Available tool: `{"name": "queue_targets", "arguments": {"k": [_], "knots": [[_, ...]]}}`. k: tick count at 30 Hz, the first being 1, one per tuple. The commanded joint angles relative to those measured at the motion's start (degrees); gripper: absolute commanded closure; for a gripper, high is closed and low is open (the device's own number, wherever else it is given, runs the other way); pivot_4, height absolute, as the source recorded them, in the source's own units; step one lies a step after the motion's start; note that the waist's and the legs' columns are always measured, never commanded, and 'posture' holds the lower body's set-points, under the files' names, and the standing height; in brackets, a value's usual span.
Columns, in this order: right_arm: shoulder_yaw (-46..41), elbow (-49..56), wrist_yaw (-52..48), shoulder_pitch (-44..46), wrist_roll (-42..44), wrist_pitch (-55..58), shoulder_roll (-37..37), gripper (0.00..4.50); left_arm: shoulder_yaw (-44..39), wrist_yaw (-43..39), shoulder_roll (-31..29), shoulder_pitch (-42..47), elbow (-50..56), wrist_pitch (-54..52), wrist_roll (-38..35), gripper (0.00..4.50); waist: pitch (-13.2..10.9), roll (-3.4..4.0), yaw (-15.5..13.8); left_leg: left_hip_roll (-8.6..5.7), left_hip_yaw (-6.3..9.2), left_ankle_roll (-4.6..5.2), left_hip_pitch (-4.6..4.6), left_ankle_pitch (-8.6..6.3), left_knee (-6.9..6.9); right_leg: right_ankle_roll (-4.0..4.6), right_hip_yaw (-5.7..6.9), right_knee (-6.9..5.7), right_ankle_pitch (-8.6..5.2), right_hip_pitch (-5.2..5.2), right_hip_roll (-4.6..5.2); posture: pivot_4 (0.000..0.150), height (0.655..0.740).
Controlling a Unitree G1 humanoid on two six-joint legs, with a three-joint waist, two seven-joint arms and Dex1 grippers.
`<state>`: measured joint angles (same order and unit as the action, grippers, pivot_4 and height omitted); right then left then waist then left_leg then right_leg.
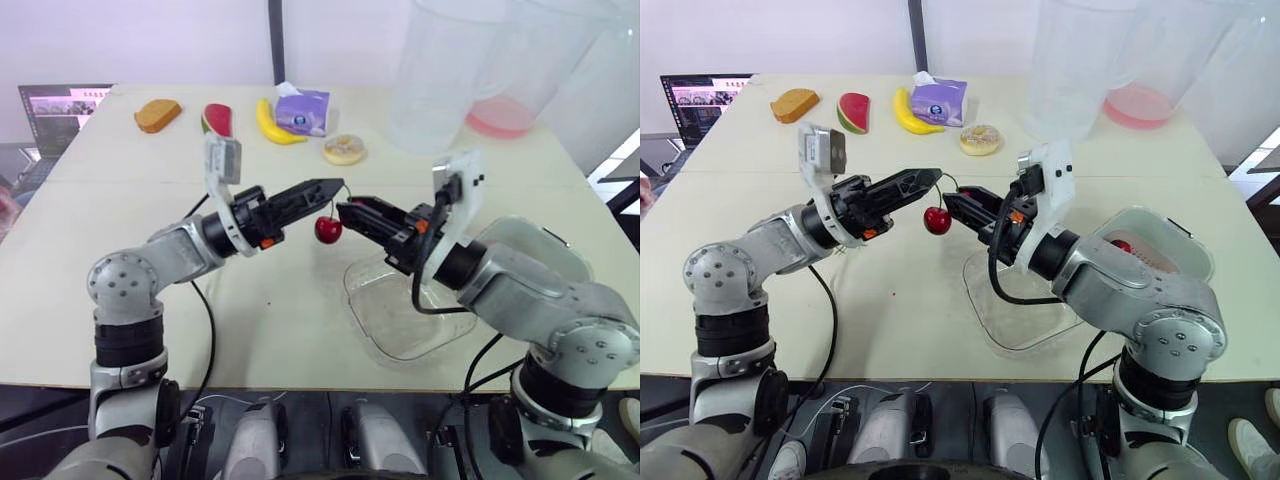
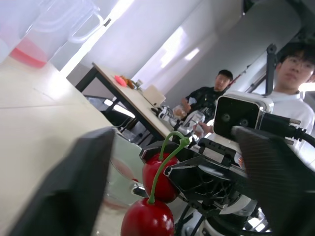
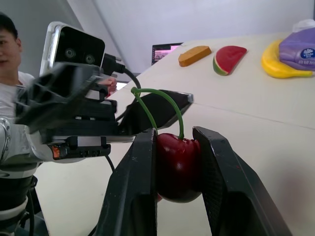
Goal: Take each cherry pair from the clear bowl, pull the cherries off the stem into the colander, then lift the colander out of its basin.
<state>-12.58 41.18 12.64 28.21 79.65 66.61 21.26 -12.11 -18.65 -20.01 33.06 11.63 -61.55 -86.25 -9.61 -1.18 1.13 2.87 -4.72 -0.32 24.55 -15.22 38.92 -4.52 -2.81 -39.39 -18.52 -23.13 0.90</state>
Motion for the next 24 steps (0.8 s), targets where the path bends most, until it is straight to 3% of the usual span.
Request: {"name": "queue_targets", "arguments": {"k": [1,5,20,24], "knots": [[1.08,0.55,1.44,0.27,2.99,-3.77,1.91,3.69,0.08,0.29,-0.10,-0.20,1.53,0.94,-1.90,2.38,0.00,0.00,0.01,0.00,0.00,0.00,0.00,0.00,0.00,0.00,0.00,0.00,0.00,0.00,-0.01,0.150,0.7400],[2.67,0.31,2.53,-0.03,4.75,-6.49,4.52,3.69,0.31,0.45,-0.07,-0.14,1.34,1.23,-2.12,4.45,0.00,0.00,-0.03,0.01,0.00,0.00,0.00,0.00,0.00,0.00,0.00,0.01,0.00,0.00,-0.02,0.150,0.7400],[7.58,0.43,5.29,-1.14,8.76,-13.59,11.78,3.69,1.25,-0.62,-1.45,0.89,0.90,1.22,-3.22,4.45,-0.01,-0.01,-0.07,0.01,0.00,0.00,0.00,0.00,-0.01,0.00,-0.02,0.05,0.00,0.01,-0.02,0.150,0.7400],[7.75,0.83,4.82,-1.55,8.63,-14.31,14.27,2.00,1.35,-1.75,-2.75,1.62,0.34,1.24,-2.16,4.50,-0.01,-0.01,-0.12,0.01,0.00,0.00,0.00,0.00,-0.01,0.00,-0.02,0.06,0.00,0.01,-0.02,0.150,0.7400]]}}
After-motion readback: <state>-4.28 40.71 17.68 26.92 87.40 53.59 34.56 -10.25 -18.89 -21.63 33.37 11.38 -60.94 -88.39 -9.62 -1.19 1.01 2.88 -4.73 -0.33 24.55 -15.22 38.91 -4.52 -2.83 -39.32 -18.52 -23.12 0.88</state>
